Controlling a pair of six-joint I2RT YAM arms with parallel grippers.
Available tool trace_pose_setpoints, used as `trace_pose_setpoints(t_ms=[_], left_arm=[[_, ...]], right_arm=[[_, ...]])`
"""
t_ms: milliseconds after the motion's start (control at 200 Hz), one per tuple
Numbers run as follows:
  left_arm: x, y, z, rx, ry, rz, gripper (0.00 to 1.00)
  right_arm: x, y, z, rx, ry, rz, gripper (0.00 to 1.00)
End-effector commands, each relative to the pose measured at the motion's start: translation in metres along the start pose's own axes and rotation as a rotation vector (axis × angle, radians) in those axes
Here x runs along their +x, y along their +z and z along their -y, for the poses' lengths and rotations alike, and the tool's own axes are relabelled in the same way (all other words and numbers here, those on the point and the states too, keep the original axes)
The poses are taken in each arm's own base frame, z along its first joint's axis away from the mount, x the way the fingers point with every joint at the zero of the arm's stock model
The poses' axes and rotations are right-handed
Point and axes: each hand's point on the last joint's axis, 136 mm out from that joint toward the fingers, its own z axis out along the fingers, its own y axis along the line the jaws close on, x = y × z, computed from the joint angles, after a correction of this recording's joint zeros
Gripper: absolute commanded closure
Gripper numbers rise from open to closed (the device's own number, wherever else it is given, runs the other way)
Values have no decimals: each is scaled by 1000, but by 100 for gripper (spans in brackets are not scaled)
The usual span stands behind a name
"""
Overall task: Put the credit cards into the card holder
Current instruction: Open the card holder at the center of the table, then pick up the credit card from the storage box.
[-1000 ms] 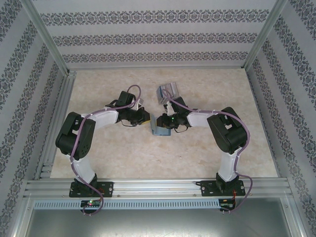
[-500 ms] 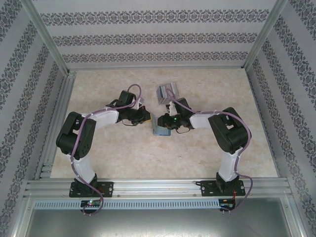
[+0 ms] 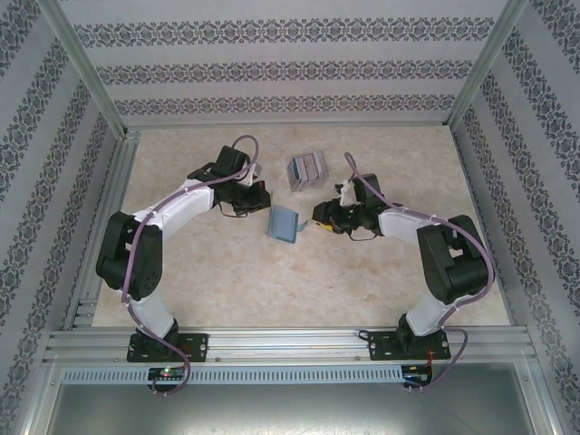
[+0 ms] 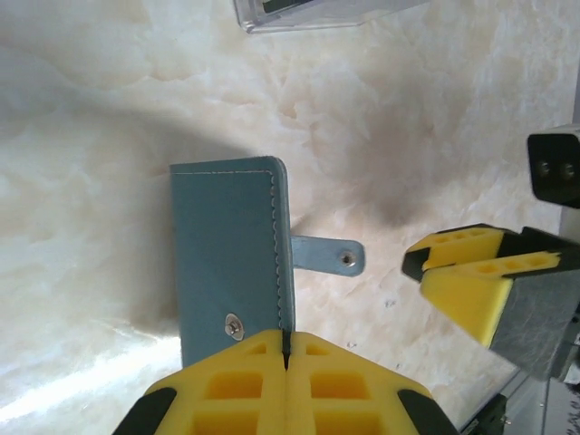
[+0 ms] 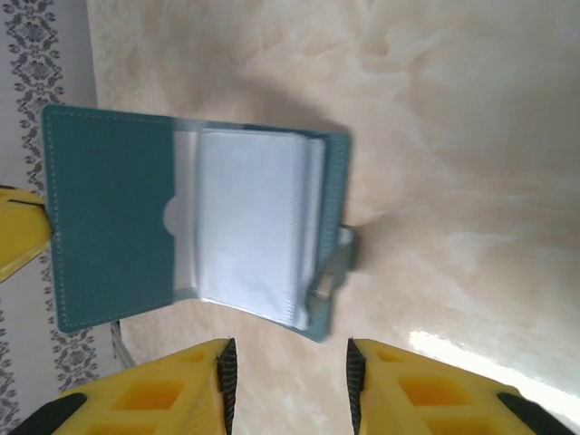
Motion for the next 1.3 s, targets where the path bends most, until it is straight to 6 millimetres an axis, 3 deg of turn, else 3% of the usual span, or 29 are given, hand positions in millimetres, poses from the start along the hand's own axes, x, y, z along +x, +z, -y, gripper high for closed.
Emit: trace_pose_setpoints(t_ms=[0, 100, 220, 510, 624, 829, 1039, 1294], left_arm=[[12, -6, -5, -50, 32, -23, 100], [17, 9, -10, -11, -5, -35, 100], [22, 23, -9, 64, -61, -32, 100], [20, 18, -7, 125, -107, 61, 100], [19, 16, -3, 149, -97, 70, 100], [17, 17, 4, 177, -85, 59, 100], [17, 15, 10, 204, -79, 56, 100], [20, 15, 7, 201, -75, 56, 100]], right_arm=[[10, -8, 19, 96, -22, -14, 60], [2, -14, 22, 160, -60, 5, 60], [-22, -31, 15, 248, -133, 58, 60], [-121, -59, 0, 396, -198, 164, 57], [-152, -48, -10, 391, -209, 156, 55], [-184, -15, -18, 359, -214, 126, 53], [-201, 15, -22, 401, -264, 89, 52], [-207, 34, -11, 454, -276, 63, 51]])
